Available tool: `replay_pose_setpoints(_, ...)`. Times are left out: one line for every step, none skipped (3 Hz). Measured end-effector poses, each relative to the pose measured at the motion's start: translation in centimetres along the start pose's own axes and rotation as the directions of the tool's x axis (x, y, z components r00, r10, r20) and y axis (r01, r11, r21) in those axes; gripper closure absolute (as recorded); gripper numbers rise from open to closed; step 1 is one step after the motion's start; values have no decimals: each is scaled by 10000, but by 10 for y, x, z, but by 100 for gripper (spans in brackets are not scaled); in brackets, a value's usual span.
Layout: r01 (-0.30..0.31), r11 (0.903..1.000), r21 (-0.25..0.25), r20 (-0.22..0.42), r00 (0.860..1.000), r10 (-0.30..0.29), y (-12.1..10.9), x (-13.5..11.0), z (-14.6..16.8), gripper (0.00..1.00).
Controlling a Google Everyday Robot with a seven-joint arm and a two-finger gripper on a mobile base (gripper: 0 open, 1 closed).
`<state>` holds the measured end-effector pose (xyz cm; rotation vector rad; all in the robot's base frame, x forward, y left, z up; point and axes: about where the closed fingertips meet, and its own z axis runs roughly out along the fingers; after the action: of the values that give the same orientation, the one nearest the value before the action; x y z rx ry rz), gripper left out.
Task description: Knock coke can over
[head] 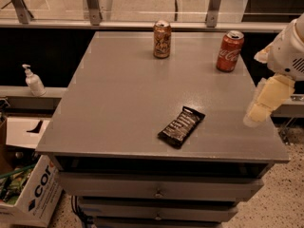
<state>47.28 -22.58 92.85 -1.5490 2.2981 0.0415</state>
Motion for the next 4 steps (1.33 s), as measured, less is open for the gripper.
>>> replay_pose_setpoints(-597, 9976, 355, 761, 9955, 568, -20, 8, 15, 0)
replay_pose_setpoints(-875, 9926, 847, 1837, 9804, 707, -46, 8, 20, 0)
replay_pose_setpoints(-824, 9882, 1289, 2844, 9578, 428, -72, 3, 22, 0)
replay_pose_setpoints(-853, 9854, 1472, 3598, 9326, 269, -96, 2, 28, 0)
